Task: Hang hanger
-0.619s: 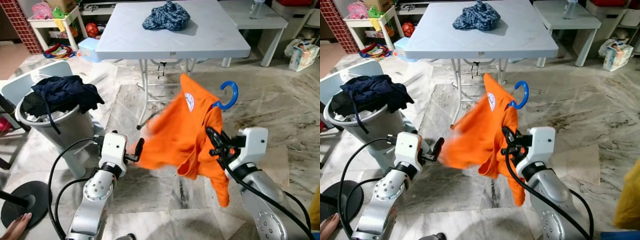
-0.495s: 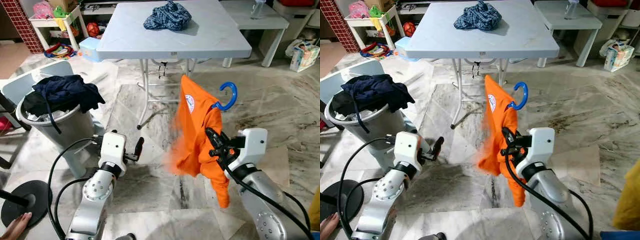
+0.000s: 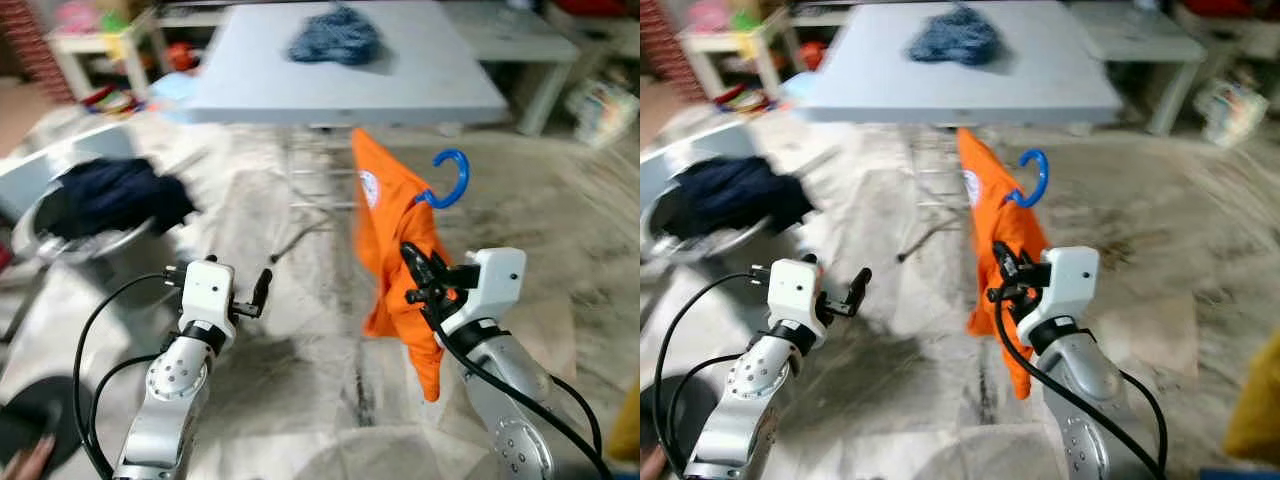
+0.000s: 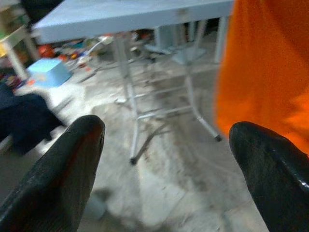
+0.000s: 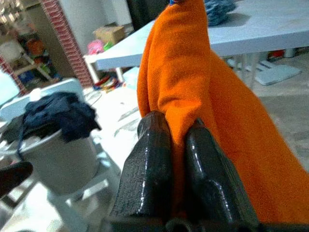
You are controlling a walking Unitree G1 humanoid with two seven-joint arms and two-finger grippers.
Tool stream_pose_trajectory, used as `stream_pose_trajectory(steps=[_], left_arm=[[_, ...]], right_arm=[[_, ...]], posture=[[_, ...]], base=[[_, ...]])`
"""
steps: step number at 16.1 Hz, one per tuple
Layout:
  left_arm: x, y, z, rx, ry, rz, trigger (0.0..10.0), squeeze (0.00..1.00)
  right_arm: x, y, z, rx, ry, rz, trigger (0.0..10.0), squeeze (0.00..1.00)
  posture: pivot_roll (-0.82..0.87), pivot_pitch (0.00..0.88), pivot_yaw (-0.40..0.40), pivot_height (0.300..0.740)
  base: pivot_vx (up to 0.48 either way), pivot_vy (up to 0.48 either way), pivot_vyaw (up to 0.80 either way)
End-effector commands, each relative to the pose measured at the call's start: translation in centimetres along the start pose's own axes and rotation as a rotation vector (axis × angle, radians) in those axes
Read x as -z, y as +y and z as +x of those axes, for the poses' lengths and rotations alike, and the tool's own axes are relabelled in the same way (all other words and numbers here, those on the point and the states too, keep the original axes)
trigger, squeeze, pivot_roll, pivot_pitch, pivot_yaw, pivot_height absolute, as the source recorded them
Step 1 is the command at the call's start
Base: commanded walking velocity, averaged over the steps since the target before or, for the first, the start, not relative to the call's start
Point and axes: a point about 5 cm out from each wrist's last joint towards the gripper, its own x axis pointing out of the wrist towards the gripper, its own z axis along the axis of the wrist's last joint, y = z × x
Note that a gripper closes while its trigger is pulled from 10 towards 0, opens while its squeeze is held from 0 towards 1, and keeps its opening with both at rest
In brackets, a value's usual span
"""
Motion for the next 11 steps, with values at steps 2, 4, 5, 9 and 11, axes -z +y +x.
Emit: stream_pose_trajectory(steps=[2,4,5,9,11], left_arm=[[-0.14,-1.11,0.03,0.041,-0.009,-0.014,10.0,0.0],[-0.14,-1.14,0.05,0.044,-0.01,-0.015,10.0,0.0],[-0.14,-1.13,0.06,0.044,-0.009,-0.016,10.0,0.0],[-0.08,-1.03,-0.01,0.032,-0.002,-0.018,10.0,0.0],[0.05,-0.95,-0.03,0.02,0.006,-0.023,10.0,0.0]], right_arm=[[-0.28,-0.49,-0.06,0.015,-0.023,-0.019,10.0,0.0],[-0.31,-0.47,0.02,0.014,-0.025,-0.022,10.0,0.0],[-0.29,-0.46,0.09,0.013,-0.025,-0.024,10.0,0.0],[-0.18,-0.48,0.28,0.007,-0.024,-0.033,10.0,0.0],[-0.03,-0.53,0.32,0.008,-0.02,-0.034,10.0,0.0]], posture=[[-0.01,0.113,-0.002,0.74],[-0.01,0.114,-0.002,0.74],[-0.01,0.113,-0.005,0.74],[0.0,0.111,-0.008,0.74],[0.0,0.11,-0.008,0.74]], base=[[0.399,0.0,0.0],[0.407,0.0,0.0],[0.405,0.0,0.0],[0.405,0.0,0.0],[0.36,0.0,0.0]])
